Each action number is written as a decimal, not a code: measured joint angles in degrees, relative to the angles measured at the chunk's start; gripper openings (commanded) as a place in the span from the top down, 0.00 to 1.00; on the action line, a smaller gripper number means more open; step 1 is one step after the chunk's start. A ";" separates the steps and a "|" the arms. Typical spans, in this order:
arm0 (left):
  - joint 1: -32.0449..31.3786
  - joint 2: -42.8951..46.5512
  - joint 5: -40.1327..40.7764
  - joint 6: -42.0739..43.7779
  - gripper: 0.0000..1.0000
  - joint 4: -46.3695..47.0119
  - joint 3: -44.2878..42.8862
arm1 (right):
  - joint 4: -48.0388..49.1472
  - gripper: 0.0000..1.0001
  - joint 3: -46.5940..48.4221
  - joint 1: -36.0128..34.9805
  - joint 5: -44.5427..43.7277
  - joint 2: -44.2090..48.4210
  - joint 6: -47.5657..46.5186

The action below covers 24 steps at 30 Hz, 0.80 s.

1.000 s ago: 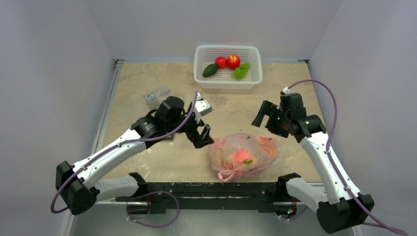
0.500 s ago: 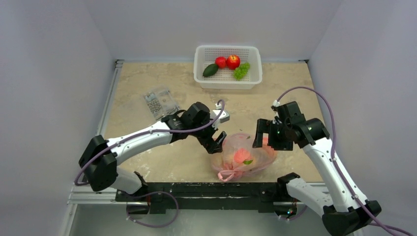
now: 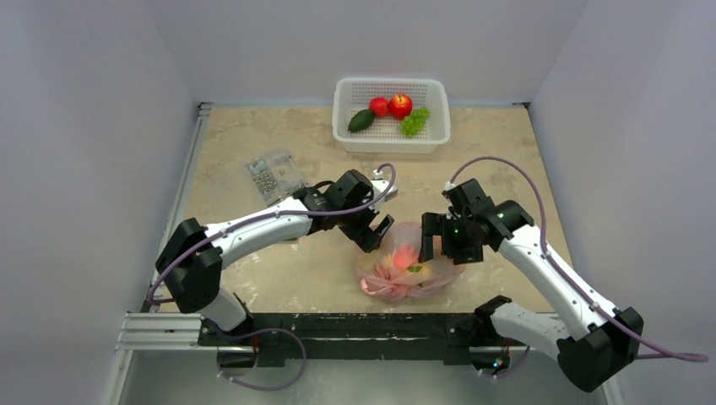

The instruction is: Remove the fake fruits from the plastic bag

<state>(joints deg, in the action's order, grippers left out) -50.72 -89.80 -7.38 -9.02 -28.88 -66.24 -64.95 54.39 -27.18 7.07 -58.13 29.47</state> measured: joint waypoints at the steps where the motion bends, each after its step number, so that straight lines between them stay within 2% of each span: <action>1: 0.00 -0.07 0.70 0.02 0.05 -0.42 -0.33 | 2.14 0.04 -0.46 -0.31 0.07 -0.90 0.63; 5: 0.00 1.20 3.63 1.14 0.00 -1.84 -0.57 | 9.42 0.05 -0.90 -0.57 -0.22 -5.51 2.75; 8: 0.02 5.57 5.09 2.80 0.00 -2.16 0.07 | 14.64 0.11 -0.85 -0.59 -1.40 -9.62 3.63; 13: -0.33 21.84 4.59 7.61 0.00 2.03 5.68 | 21.94 0.18 0.79 -0.57 -2.58 -15.89 5.55; 15: -1.55 26.29 4.22 9.86 0.04 4.48 7.76 | 24.37 0.18 1.95 -0.57 -2.32 -18.40 6.34; 19: -7.37 27.02 4.96 15.96 0.09 7.87 10.88 | 28.83 0.18 3.19 -0.57 -0.79 -22.29 8.09; 24: -15.43 23.28 9.05 23.74 0.14 9.66 17.99 | 31.30 0.17 3.28 -0.57 -0.04 -23.28 9.46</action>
<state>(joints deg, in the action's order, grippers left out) -66.15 -66.52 1.67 14.72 -19.22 -48.25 -33.65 57.67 -27.75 7.03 -81.41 38.94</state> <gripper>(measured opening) 0.887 0.828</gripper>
